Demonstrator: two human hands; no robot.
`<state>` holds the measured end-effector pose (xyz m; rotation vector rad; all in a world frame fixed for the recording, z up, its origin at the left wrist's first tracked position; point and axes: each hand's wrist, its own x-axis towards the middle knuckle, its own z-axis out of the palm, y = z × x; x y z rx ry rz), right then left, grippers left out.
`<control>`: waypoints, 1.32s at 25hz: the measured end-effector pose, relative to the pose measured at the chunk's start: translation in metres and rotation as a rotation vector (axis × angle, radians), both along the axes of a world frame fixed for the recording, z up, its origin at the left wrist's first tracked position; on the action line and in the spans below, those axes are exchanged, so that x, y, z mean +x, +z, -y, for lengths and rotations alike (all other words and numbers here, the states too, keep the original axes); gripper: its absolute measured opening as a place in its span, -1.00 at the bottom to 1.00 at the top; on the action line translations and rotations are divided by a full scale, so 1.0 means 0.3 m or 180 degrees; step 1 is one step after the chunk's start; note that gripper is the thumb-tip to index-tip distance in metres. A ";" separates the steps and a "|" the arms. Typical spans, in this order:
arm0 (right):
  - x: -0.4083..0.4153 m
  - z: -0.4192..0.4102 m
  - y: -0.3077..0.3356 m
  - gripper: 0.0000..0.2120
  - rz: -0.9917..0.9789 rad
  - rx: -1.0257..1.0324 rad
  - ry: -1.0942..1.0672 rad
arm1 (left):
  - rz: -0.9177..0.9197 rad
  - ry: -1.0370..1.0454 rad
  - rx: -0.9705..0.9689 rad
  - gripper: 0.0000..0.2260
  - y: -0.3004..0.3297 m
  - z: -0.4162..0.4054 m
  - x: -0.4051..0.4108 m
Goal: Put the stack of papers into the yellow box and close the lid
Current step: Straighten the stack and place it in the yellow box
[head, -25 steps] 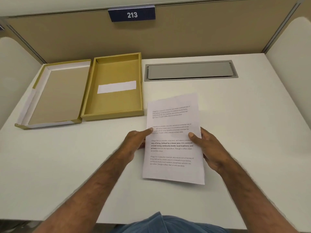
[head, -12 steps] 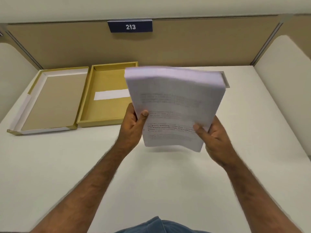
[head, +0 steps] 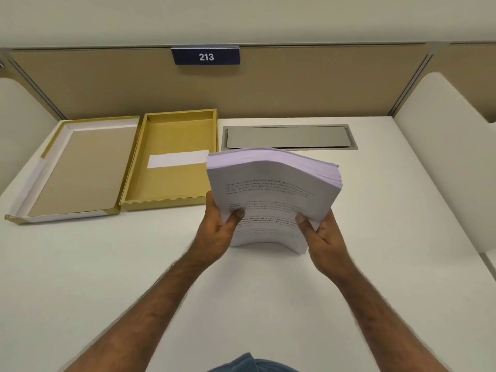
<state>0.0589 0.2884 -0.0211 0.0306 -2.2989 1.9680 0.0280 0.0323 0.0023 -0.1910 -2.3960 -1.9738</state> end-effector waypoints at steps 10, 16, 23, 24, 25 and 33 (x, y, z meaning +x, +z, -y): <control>0.047 -0.083 -0.072 -0.50 0.0137 0.0446 0.0213 | 0.0046 -0.0454 -0.0647 -0.31 -0.137 0.007 0.044; 0.062 -0.077 -0.017 -0.58 0.0123 0.0483 -0.0021 | -0.0232 -0.0300 -0.0666 -0.47 -0.175 0.026 0.019; 0.100 -0.085 -0.083 -0.60 0.0207 0.0601 0.0153 | 0.0018 -0.0317 -0.0608 -0.31 -0.172 0.011 0.064; 0.096 -0.085 -0.082 -0.60 0.0279 0.0600 0.0153 | 0.0067 -0.0317 -0.0643 -0.31 -0.174 0.010 0.060; 0.095 -0.086 -0.084 -0.61 0.0357 0.0605 0.0155 | 0.0105 -0.0324 -0.0646 -0.32 -0.177 0.011 0.057; 0.119 -0.124 -0.190 -0.71 0.0578 0.0729 0.0287 | 0.0362 -0.0316 -0.0518 -0.58 -0.266 0.022 0.077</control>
